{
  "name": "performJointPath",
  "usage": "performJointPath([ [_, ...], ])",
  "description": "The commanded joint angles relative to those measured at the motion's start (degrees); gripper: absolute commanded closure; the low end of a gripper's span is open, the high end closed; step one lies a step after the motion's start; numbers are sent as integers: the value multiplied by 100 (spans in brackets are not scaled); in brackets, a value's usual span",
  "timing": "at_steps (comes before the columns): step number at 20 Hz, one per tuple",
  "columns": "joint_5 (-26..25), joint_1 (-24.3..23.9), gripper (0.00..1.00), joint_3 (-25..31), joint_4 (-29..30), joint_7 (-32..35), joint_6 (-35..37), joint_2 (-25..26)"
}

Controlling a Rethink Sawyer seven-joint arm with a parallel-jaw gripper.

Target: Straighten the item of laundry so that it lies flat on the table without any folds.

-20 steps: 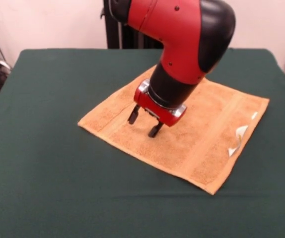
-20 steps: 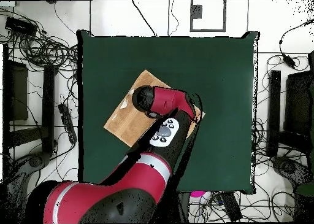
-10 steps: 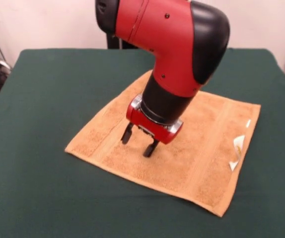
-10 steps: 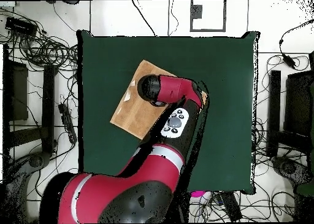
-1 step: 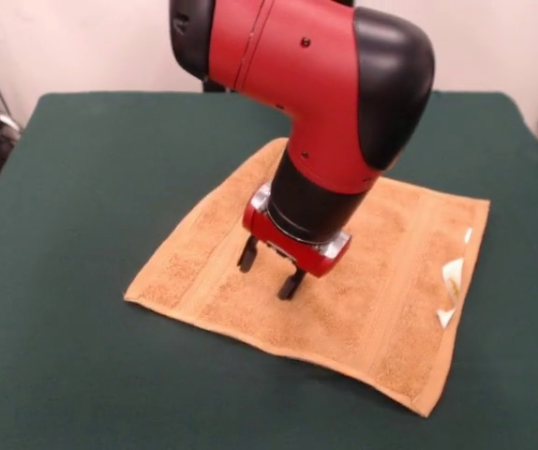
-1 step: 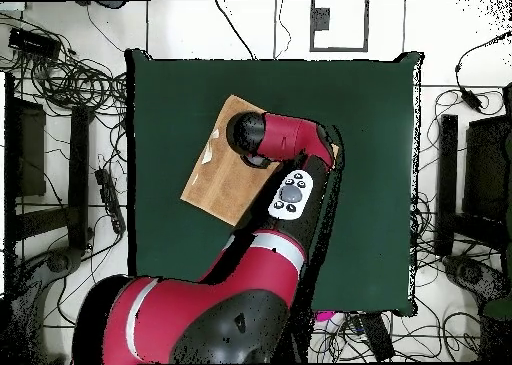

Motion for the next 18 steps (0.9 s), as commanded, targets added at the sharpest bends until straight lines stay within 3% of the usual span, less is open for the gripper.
performJointPath([
  [1,591,246,0,1335,227,1448,1047,802],
  [7,733,155,0,1592,158,969,357,1010],
  [11,761,329,0,1625,145,1136,-898,1106],
  [18,798,464,0,1645,50,1327,-1623,1119],
])
